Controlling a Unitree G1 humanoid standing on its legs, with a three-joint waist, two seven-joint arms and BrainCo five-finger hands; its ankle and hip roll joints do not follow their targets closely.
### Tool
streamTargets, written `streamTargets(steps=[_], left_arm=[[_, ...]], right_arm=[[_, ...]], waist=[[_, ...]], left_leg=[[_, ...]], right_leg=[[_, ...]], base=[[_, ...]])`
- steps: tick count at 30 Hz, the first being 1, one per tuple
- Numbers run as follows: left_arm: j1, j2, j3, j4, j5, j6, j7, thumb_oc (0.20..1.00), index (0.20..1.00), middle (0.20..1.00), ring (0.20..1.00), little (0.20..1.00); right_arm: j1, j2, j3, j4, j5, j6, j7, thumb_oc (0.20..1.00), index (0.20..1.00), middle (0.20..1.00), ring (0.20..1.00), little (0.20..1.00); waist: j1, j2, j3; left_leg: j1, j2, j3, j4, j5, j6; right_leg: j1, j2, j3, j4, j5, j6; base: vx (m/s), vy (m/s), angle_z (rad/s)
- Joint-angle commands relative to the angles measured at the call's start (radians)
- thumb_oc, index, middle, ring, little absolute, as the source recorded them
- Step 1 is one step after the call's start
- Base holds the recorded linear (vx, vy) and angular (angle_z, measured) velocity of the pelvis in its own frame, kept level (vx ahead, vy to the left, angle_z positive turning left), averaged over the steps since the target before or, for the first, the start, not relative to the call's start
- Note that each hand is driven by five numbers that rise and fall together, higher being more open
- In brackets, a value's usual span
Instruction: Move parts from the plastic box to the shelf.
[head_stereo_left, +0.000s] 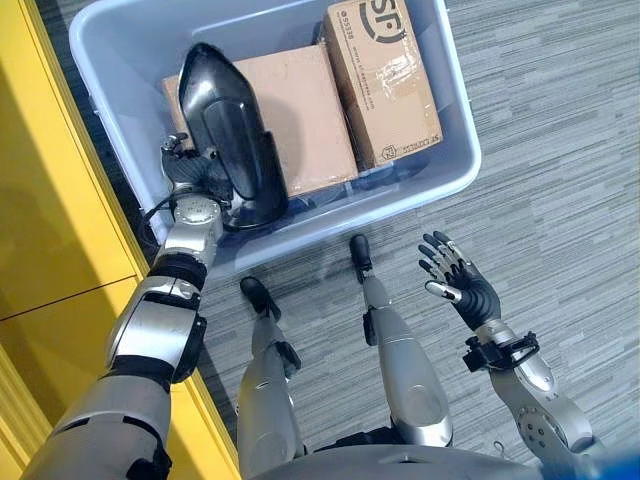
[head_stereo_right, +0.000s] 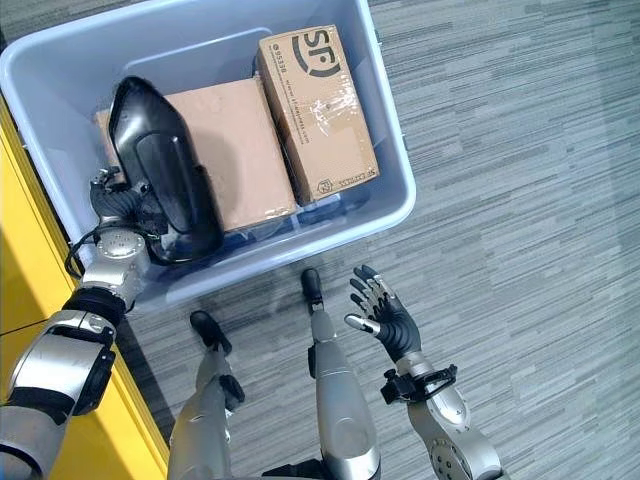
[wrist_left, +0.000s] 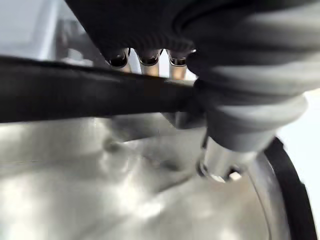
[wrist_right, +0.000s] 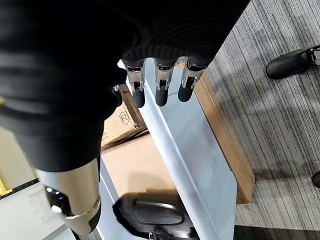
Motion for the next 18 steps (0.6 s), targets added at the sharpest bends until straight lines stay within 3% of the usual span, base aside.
streamTargets(steps=[1, 18], left_arm=[[0.004, 0.017, 0.025, 0.076, 0.000, -0.001, -0.019, 0.200, 0.200, 0.200, 0.200, 0.200], [0.026, 0.010, 0.036, 0.086, 0.005, 0.007, -0.029, 0.200, 0.200, 0.200, 0.200, 0.200]], right_arm=[[0.050, -0.024, -0.051, -0.048, 0.019, -0.041, 0.014, 1.000, 1.000, 1.000, 1.000, 1.000], [0.063, -0.034, -0.063, -0.047, 0.024, -0.030, 0.021, 1.000, 1.000, 1.000, 1.000, 1.000]], waist=[[-0.007, -0.041, 0.002], [0.002, -0.029, -0.014]], left_leg=[[-0.042, 0.056, -0.091, 0.145, -0.016, -0.064], [-0.032, 0.051, -0.098, 0.144, -0.017, -0.063]], right_leg=[[-0.015, -0.058, 0.013, 0.112, -0.045, 0.076], [0.004, -0.060, 0.009, 0.112, -0.047, 0.075]], base=[[0.00, 0.000, 0.00], [0.00, 0.000, 0.00]])
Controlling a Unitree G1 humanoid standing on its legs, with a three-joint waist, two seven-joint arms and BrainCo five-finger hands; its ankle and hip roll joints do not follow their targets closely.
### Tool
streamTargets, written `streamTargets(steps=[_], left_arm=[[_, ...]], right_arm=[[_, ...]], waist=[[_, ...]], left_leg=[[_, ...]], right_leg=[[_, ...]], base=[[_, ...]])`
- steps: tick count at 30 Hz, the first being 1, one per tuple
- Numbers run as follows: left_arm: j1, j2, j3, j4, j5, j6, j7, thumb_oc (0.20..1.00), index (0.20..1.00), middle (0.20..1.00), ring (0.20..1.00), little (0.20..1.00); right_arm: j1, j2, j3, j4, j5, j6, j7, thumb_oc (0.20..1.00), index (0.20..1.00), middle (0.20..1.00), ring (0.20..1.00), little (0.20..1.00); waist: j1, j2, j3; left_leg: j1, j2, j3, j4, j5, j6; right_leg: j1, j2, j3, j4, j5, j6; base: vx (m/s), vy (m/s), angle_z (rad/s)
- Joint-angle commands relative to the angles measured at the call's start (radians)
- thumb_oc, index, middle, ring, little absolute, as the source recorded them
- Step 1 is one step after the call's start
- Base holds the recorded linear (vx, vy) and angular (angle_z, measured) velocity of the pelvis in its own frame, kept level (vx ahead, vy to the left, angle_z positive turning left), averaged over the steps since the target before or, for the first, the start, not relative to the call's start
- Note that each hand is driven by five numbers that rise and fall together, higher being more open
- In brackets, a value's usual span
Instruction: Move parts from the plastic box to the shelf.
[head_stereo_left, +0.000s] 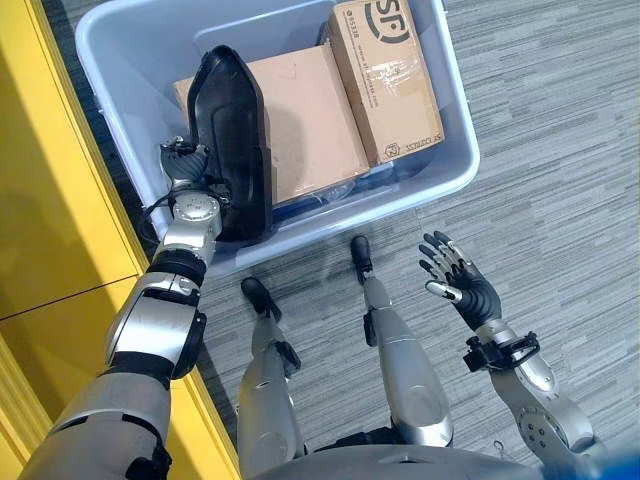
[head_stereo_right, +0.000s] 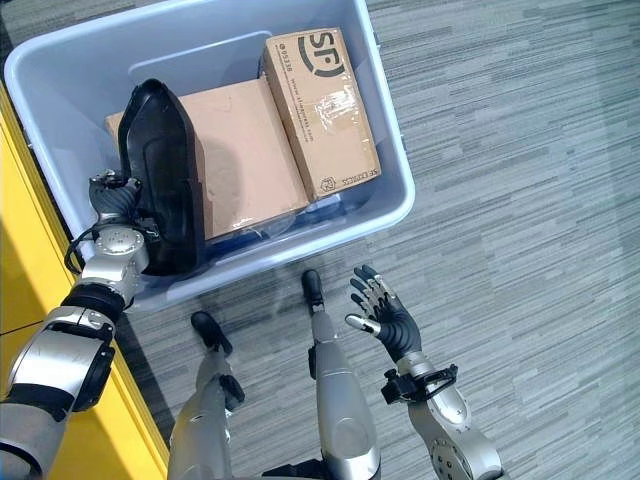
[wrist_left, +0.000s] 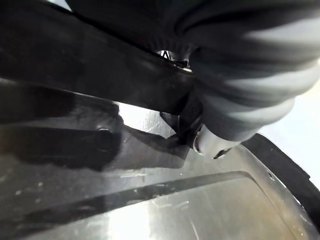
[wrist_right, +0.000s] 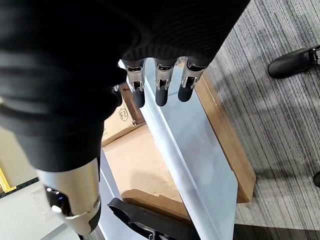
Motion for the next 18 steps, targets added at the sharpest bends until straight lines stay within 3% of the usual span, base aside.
streamTargets(steps=[1, 5, 11, 18], left_arm=[[0.039, 0.006, 0.040, 0.069, 0.003, 0.003, -0.026, 0.200, 0.200, 0.200, 0.200, 0.200], [0.059, -0.008, 0.054, 0.046, -0.018, -0.010, -0.014, 0.200, 0.200, 0.200, 0.200, 0.200], [0.164, -0.029, 0.105, -0.134, -0.078, -0.080, 0.030, 0.200, 0.200, 0.200, 0.200, 0.200], [0.259, -0.012, 0.138, -0.297, -0.037, -0.105, 0.056, 0.200, 0.200, 0.200, 0.200, 0.200]], right_arm=[[0.062, -0.032, -0.062, -0.047, 0.024, -0.029, 0.021, 1.000, 1.000, 1.000, 1.000, 1.000], [0.066, -0.034, -0.065, -0.048, 0.024, -0.028, 0.018, 1.000, 1.000, 1.000, 1.000, 1.000], [0.061, -0.028, -0.062, -0.039, 0.016, -0.024, 0.008, 1.000, 1.000, 1.000, 1.000, 1.000], [0.052, -0.021, -0.063, -0.023, 0.012, -0.014, 0.007, 1.000, 1.000, 1.000, 1.000, 1.000]], waist=[[-0.003, -0.028, -0.015], [0.004, -0.021, -0.022], [0.029, -0.002, -0.047], [0.049, 0.013, -0.074]], left_leg=[[-0.030, 0.052, -0.094, 0.130, -0.021, -0.064], [-0.017, 0.048, -0.098, 0.132, -0.025, -0.064], [0.020, 0.043, -0.105, 0.130, -0.032, -0.062], [0.050, 0.039, -0.109, 0.124, -0.038, -0.059]], right_leg=[[-0.001, -0.061, 0.010, 0.111, -0.056, 0.077], [0.015, -0.065, 0.006, 0.111, -0.059, 0.077], [0.059, -0.072, -0.003, 0.111, -0.071, 0.074], [0.091, -0.079, -0.010, 0.107, -0.078, 0.073]], base=[[0.00, 0.000, 0.00], [0.01, 0.005, 0.02], [0.02, 0.011, 0.04], [0.00, 0.000, 0.00]])
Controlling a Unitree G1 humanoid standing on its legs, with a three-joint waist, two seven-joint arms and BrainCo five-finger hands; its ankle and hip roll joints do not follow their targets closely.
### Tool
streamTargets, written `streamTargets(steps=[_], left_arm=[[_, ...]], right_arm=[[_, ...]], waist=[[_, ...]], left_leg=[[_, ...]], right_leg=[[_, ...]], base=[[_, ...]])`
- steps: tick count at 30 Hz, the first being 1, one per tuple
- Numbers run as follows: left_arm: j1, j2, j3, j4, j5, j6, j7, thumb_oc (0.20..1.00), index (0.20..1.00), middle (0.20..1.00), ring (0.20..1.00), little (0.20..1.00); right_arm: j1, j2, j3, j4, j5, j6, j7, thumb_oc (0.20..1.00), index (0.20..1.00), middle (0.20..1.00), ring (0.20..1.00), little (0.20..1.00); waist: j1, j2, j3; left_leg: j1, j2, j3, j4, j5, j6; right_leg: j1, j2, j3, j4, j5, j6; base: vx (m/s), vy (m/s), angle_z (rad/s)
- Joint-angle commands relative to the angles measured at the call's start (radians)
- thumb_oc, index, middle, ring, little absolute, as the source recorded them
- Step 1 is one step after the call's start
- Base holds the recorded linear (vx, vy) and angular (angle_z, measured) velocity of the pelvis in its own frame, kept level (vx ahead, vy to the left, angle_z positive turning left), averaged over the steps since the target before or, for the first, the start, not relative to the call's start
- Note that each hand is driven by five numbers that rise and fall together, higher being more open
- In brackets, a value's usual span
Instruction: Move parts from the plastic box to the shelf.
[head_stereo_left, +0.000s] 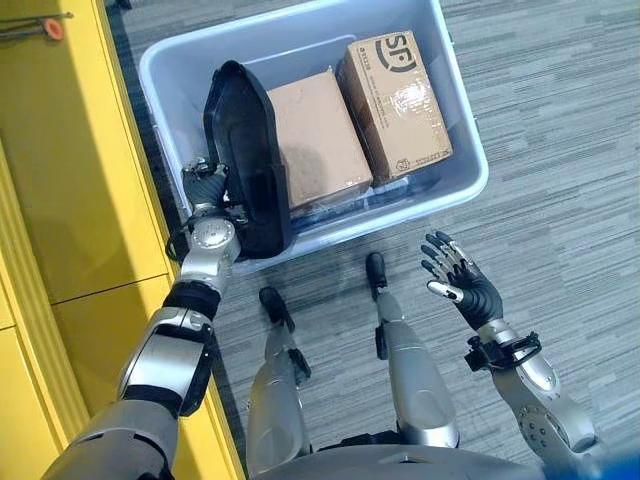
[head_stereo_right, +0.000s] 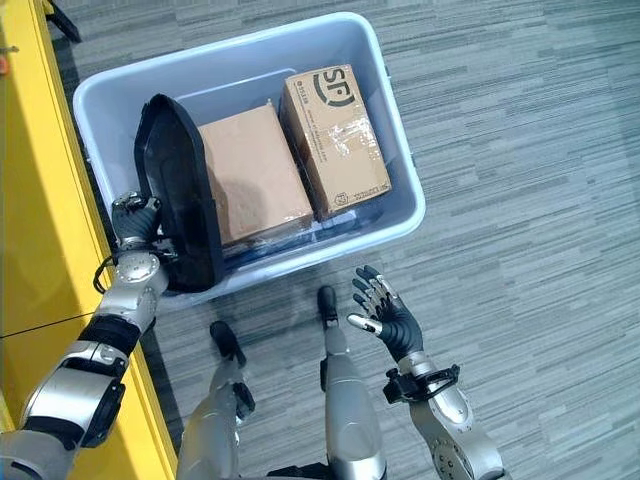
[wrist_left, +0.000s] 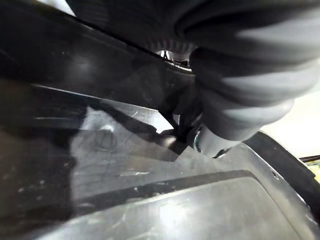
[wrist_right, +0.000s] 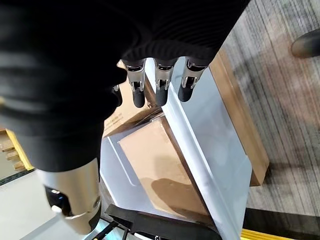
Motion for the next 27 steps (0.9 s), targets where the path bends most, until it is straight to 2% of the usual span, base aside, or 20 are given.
streamTargets(steps=[1, 2, 10, 15, 17, 18, 20, 22, 24, 27], left_arm=[[0.012, 0.061, 0.068, -0.001, 0.040, -0.064, 0.049, 0.200, 0.200, 0.200, 0.200, 0.200], [0.051, 0.056, 0.078, -0.063, 0.054, -0.073, 0.051, 0.200, 0.200, 0.200, 0.200, 0.200], [0.145, 0.050, 0.104, -0.235, 0.110, -0.084, 0.043, 0.200, 0.200, 0.200, 0.200, 0.200], [0.278, 0.035, 0.133, -0.446, 0.161, -0.103, -0.013, 0.200, 0.200, 0.200, 0.200, 0.200], [0.296, 0.029, 0.138, -0.460, 0.156, -0.105, -0.021, 0.200, 0.200, 0.200, 0.200, 0.200], [0.334, 0.028, 0.146, -0.511, 0.167, -0.107, -0.049, 0.200, 0.200, 0.200, 0.200, 0.200], [0.393, 0.027, 0.158, -0.558, 0.153, -0.113, -0.092, 0.200, 0.200, 0.200, 0.200, 0.200], [0.478, 0.023, 0.178, -0.611, 0.108, -0.117, -0.158, 0.200, 0.200, 0.200, 0.200, 0.200], [0.598, 0.011, 0.203, -0.678, 0.062, -0.107, -0.234, 0.200, 0.200, 0.200, 0.200, 0.200], [0.684, -0.009, 0.226, -0.713, 0.032, -0.097, -0.277, 0.200, 0.200, 0.200, 0.200, 0.200]], right_arm=[[0.052, -0.020, -0.054, -0.029, 0.011, -0.022, 0.009, 1.000, 1.000, 1.000, 1.000, 1.000], [0.050, -0.020, -0.061, -0.026, 0.007, -0.019, 0.009, 1.000, 1.000, 1.000, 1.000, 1.000], [0.042, -0.015, -0.077, -0.012, 0.007, -0.005, 0.015, 1.000, 1.000, 1.000, 1.000, 1.000], [0.044, -0.009, -0.109, 0.003, 0.003, 0.016, 0.032, 1.000, 1.000, 1.000, 1.000, 1.000], [0.045, -0.007, -0.111, 0.005, 0.003, 0.019, 0.034, 1.000, 1.000, 1.000, 1.000, 1.000], [0.048, -0.006, -0.124, 0.007, 0.000, 0.026, 0.043, 1.000, 1.000, 1.000, 1.000, 1.000], [0.055, -0.005, -0.139, 0.010, -0.004, 0.033, 0.049, 1.000, 1.000, 1.000, 1.000, 1.000], [0.064, 0.000, -0.154, 0.018, -0.009, 0.046, 0.064, 1.000, 1.000, 1.000, 1.000, 1.000], [0.055, 0.010, -0.169, 0.036, -0.016, 0.059, 0.075, 1.000, 1.000, 1.000, 1.000, 1.000], [0.046, 0.011, -0.171, 0.046, -0.026, 0.074, 0.084, 1.000, 1.000, 1.000, 1.000, 1.000]], waist=[[-0.005, -0.034, -0.054], [0.001, -0.030, -0.061], [0.015, -0.018, -0.084], [0.033, 0.000, -0.111], [0.034, 0.001, -0.114], [0.040, 0.004, -0.120], [0.045, 0.014, -0.131], [0.056, 0.028, -0.146], [0.074, 0.050, -0.163], [0.093, 0.063, -0.171]], left_leg=[[-0.019, 0.044, -0.079, 0.123, -0.047, -0.062], [-0.009, 0.042, -0.079, 0.120, -0.048, -0.061], [0.016, 0.041, -0.085, 0.118, -0.053, -0.059], [0.060, 0.042, -0.091, 0.113, -0.061, -0.056], [0.067, 0.042, -0.091, 0.111, -0.062, -0.056], [0.069, 0.043, -0.090, 0.109, -0.041, -0.048], [0.090, 0.044, -0.093, 0.104, -0.043, -0.047], [0.129, 0.049, -0.097, 0.093, -0.043, -0.048], [0.177, 0.067, -0.114, 0.087, -0.040, -0.046], [0.215, 0.079, -0.130, 0.089, -0.037, -0.042]], right_leg=[[0.014, -0.071, -0.001, 0.106, -0.086, 0.070], [0.024, -0.072, -0.002, 0.105, -0.089, 0.070], [0.052, -0.078, -0.006, 0.106, -0.100, 0.068], [0.092, -0.080, -0.007, 0.112, -0.120, 0.064], [0.099, -0.081, -0.008, 0.113, -0.122, 0.064], [0.101, -0.081, -0.008, 0.115, -0.111, 0.058], [0.114, -0.082, -0.012, 0.124, -0.121, 0.057], [0.142, -0.076, -0.016, 0.150, -0.147, 0.053], [0.174, -0.055, -0.026, 0.216, -0.205, 0.042], [0.194, -0.037, -0.034, 0.282, -0.255, 0.026]], base=[[0.02, 0.015, 0.07], [0.01, 0.020, 0.06], [0.01, 0.007, 0.07], [0.03, 0.007, 0.05], [-0.03, -0.008, 0.01], [-0.05, -0.014, 0.04], [0.00, -0.006, 0.03], [0.05, -0.031, 0.04], [0.04, -0.089, 0.13], [0.00, -0.093, 0.13]])
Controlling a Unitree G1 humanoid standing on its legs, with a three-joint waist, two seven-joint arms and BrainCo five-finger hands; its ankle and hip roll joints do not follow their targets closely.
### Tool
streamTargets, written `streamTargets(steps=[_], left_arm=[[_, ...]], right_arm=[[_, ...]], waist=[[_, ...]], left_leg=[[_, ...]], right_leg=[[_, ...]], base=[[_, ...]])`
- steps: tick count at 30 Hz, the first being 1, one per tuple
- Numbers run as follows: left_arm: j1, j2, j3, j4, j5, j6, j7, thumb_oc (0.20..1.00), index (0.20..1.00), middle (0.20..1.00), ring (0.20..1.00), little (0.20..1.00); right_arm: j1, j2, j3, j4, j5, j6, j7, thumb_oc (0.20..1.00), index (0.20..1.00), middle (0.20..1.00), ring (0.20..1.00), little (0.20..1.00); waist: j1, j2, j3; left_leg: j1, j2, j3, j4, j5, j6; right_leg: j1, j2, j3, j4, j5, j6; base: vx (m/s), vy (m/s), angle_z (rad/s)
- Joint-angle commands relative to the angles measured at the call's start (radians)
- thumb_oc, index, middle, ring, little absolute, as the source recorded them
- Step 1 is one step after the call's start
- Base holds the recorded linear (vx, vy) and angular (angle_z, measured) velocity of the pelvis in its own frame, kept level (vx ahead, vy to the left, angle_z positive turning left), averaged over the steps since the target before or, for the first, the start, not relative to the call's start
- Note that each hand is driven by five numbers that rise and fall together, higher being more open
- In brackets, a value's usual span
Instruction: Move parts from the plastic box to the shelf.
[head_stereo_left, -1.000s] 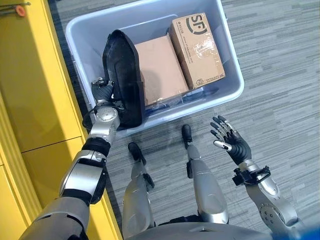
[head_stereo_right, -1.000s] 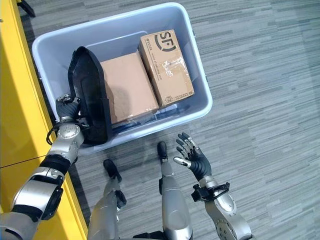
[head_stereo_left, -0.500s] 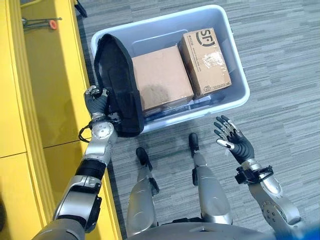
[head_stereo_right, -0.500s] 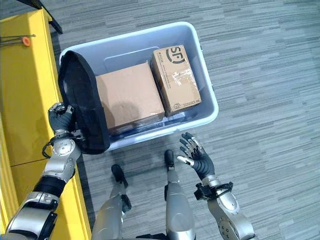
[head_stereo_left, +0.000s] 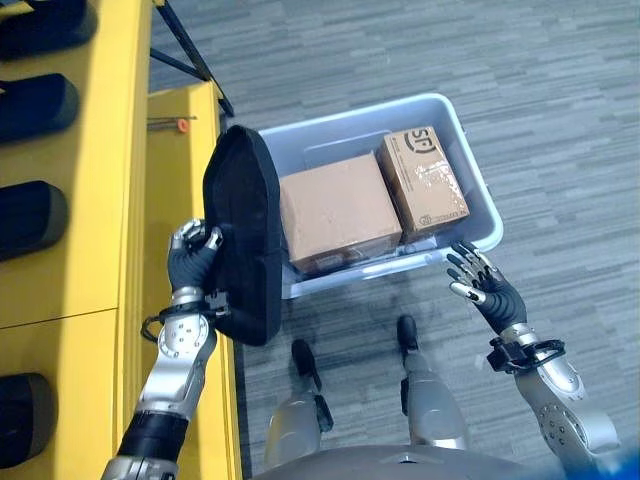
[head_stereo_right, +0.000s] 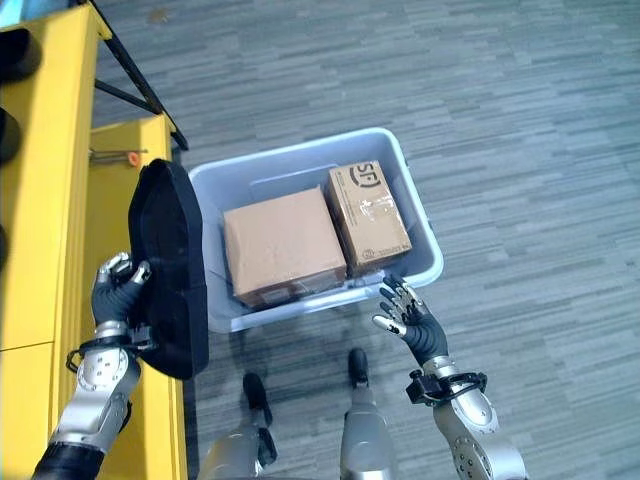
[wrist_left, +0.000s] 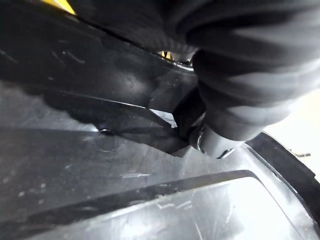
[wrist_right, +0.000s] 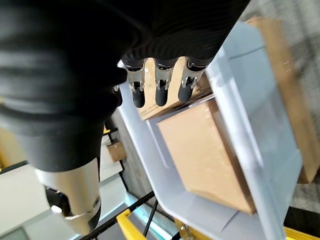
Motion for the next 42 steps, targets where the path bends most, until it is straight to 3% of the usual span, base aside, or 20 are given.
streamTargets(steps=[1, 3, 5, 9, 10, 11, 13, 14, 15, 16, 17, 20, 23, 30, 32, 36, 42], left_arm=[[-0.010, 0.026, 0.092, -0.036, -0.071, -0.055, -0.063, 0.200, 0.200, 0.200, 0.200, 0.200], [0.017, 0.018, 0.096, -0.043, -0.084, -0.048, -0.078, 0.200, 0.200, 0.200, 0.200, 0.200], [0.138, -0.032, 0.107, -0.077, -0.124, -0.020, -0.136, 0.200, 0.200, 0.200, 0.200, 0.200], [0.222, -0.064, 0.095, -0.082, -0.164, 0.013, -0.188, 0.200, 0.200, 0.200, 0.200, 0.200], [0.222, -0.064, 0.095, -0.082, -0.164, 0.014, -0.188, 0.200, 0.200, 0.200, 0.200, 0.200], [0.246, -0.070, 0.080, -0.079, -0.170, 0.027, -0.211, 0.200, 0.200, 0.200, 0.200, 0.200], [0.249, -0.068, 0.069, -0.069, -0.174, 0.035, -0.222, 0.200, 0.200, 0.200, 0.200, 0.200], [0.257, -0.063, 0.074, -0.069, -0.169, 0.035, -0.228, 0.200, 0.200, 0.200, 0.200, 0.200], [0.273, -0.063, 0.086, -0.069, -0.163, 0.036, -0.232, 0.200, 0.200, 0.200, 0.200, 0.200], [0.293, -0.066, 0.098, -0.076, -0.170, 0.044, -0.240, 0.200, 0.200, 0.200, 0.200, 0.200], [0.294, -0.071, 0.101, -0.081, -0.174, 0.049, -0.241, 0.200, 0.200, 0.200, 0.200, 0.200], [0.286, -0.079, 0.094, -0.098, -0.170, 0.057, -0.248, 0.200, 0.200, 0.200, 0.200, 0.200], [0.263, -0.076, 0.062, -0.111, -0.177, 0.065, -0.251, 0.200, 0.200, 0.200, 0.200, 0.200], [0.268, -0.042, 0.063, -0.156, -0.158, 0.072, -0.246, 0.200, 0.200, 0.200, 0.200, 0.200], [0.268, -0.042, 0.064, -0.157, -0.158, 0.072, -0.246, 0.200, 0.200, 0.200, 0.200, 0.200], [0.281, -0.033, 0.086, -0.167, -0.143, 0.073, -0.245, 0.200, 0.200, 0.200, 0.200, 0.200], [0.249, 0.000, 0.089, -0.169, -0.116, 0.064, -0.246, 0.200, 0.200, 0.200, 0.200, 0.200]], right_arm=[[0.014, 0.009, -0.018, -0.024, -0.018, -0.015, 0.034, 1.000, 1.000, 1.000, 1.000, 1.000], [0.010, 0.009, -0.015, -0.021, -0.015, -0.012, 0.035, 1.000, 1.000, 1.000, 1.000, 1.000], [0.005, -0.003, -0.026, -0.026, -0.032, 0.002, 0.049, 1.000, 1.000, 1.000, 1.000, 1.000], [0.016, -0.024, -0.031, -0.035, -0.050, 0.006, 0.065, 1.000, 1.000, 1.000, 1.000, 1.000], [0.016, -0.024, -0.031, -0.035, -0.050, 0.006, 0.065, 1.000, 1.000, 1.000, 1.000, 1.000], [0.021, -0.034, -0.037, -0.035, -0.060, 0.004, 0.066, 1.000, 1.000, 1.000, 1.000, 1.000], [0.029, -0.038, -0.055, -0.029, -0.068, 0.000, 0.060, 1.000, 1.000, 1.000, 1.000, 1.000], [0.032, -0.044, -0.064, -0.028, -0.066, -0.002, 0.059, 1.000, 1.000, 1.000, 1.000, 1.000], [0.039, -0.047, -0.071, -0.027, -0.064, 0.001, 0.062, 1.000, 1.000, 1.000, 1.000, 1.000], [0.057, -0.041, -0.082, -0.020, -0.063, 0.007, 0.066, 1.000, 1.000, 1.000, 1.000, 1.000], [0.067, -0.037, -0.089, -0.014, -0.060, 0.007, 0.065, 1.000, 1.000, 1.000, 1.000, 1.000], [0.087, -0.013, -0.100, -0.008, -0.047, 0.013, 0.067, 1.000, 1.000, 1.000, 1.000, 1.000], [0.113, 0.019, -0.121, -0.023, -0.044, 0.024, 0.059, 1.000, 1.000, 1.000, 1.000, 1.000], [0.108, 0.060, -0.100, -0.035, -0.032, 0.044, 0.059, 1.000, 1.000, 1.000, 1.000, 1.000], [0.108, 0.060, -0.099, -0.035, -0.032, 0.044, 0.059, 1.000, 1.000, 1.000, 1.000, 1.000], [0.079, 0.069, -0.083, -0.028, -0.053, 0.054, 0.064, 1.000, 1.000, 1.000, 1.000, 1.000], [0.060, 0.105, -0.074, -0.013, -0.055, 0.048, 0.055, 1.000, 1.000, 1.000, 1.000, 1.000]], waist=[[0.022, -0.035, -0.034], [0.027, -0.032, -0.033], [0.064, -0.018, -0.041], [0.104, -0.006, -0.034], [0.103, -0.003, -0.037], [0.128, 0.000, -0.030], [0.145, 0.000, -0.027], [0.152, -0.006, -0.026], [0.159, -0.021, -0.031], [0.161, -0.040, -0.045], [0.155, -0.051, -0.053], [0.130, -0.054, -0.073], [0.097, -0.040, -0.099], [0.119, -0.054, -0.108], [0.118, -0.054, -0.108], [0.151, -0.086, -0.100], [0.149, -0.101, -0.099]], left_leg=[[0.015, 0.096, -0.078, 0.116, -0.028, -0.045], [0.023, 0.103, -0.084, 0.116, -0.021, -0.045], [0.051, 0.139, -0.119, 0.107, 0.042, -0.045], [0.036, 0.165, -0.192, 0.082, 0.163, -0.065], [0.030, 0.168, -0.194, 0.081, 0.166, -0.065], [0.014, 0.157, -0.234, 0.048, 0.226, -0.079], [-0.014, 0.129, -0.266, 0.020, 0.271, -0.091], [-0.025, 0.104, -0.299, 0.024, 0.268, -0.087], [-0.021, 0.085, -0.319, 0.050, 0.231, -0.076], [-0.015, 0.055, -0.331, 0.124, 0.146, -0.050], [0.007, 0.048, -0.310, 0.182, 0.068, -0.038], [0.089, 0.058, -0.277, 0.261, -0.014, -0.025], [0.116, 0.032, -0.228, 0.155, -0.129, -0.011], [0.133, -0.032, -0.220, 0.083, -0.157, 0.013], [0.134, -0.033, -0.220, 0.084, -0.157, 0.013], [0.099, -0.104, -0.243, 0.114, -0.195, 0.047], [0.064, -0.172, -0.259, 0.123, -0.204, 0.077]], right_leg=[[-0.034, -0.015, 0.016, 0.288, -0.217, 0.012], [-0.031, -0.006, 0.012, 0.309, -0.234, 0.004], [-0.015, 0.032, -0.028, 0.391, -0.296, -0.026], [0.005, 0.069, -0.099, 0.410, -0.334, -0.063], [0.002, 0.073, -0.101, 0.406, -0.330, -0.064], [0.013, 0.074, -0.140, 0.400, -0.345, -0.078], [0.032, 0.064, -0.191, 0.369, -0.338, -0.089], [0.037, 0.056, -0.206, 0.350, -0.326, -0.087], [0.041, 0.045, -0.211, 0.321, -0.309, -0.086], [0.058, 0.022, -0.250, 0.272, -0.280, -0.080], [0.072, 0.008, -0.268, 0.265, -0.294, -0.073], [0.076, -0.015, -0.323, 0.267, -0.284, -0.080], [0.104, -0.051, -0.358, 0.267, -0.256, -0.042], [0.168, -0.113, -0.393, 0.182, -0.162, 0.020], [0.170, -0.113, -0.394, 0.180, -0.160, 0.021], [0.189, -0.168, -0.405, 0.125, -0.061, 0.073], [0.169, -0.206, -0.364, 0.096, 0.036, 0.108]], base=[[-0.04, -0.131, 0.18], [-0.03, -0.122, 0.14], [-0.05, -0.257, 0.23], [-0.07, -0.206, 0.40], [-0.10, -0.158, 0.58], [-0.09, -0.160, 0.63], [-0.11, -0.144, 1.14], [-0.12, -0.078, 1.60], [-0.16, -0.109, 1.33], [-0.10, -0.146, 0.53], [-0.08, -0.120, 0.30], [-0.01, 0.034, 1.14], [0.07, 0.224, 0.92], [0.03, 0.205, 0.37], [0.00, 0.163, 0.22], [-0.04, 0.256, 0.23], [-0.05, 0.217, 0.18]])
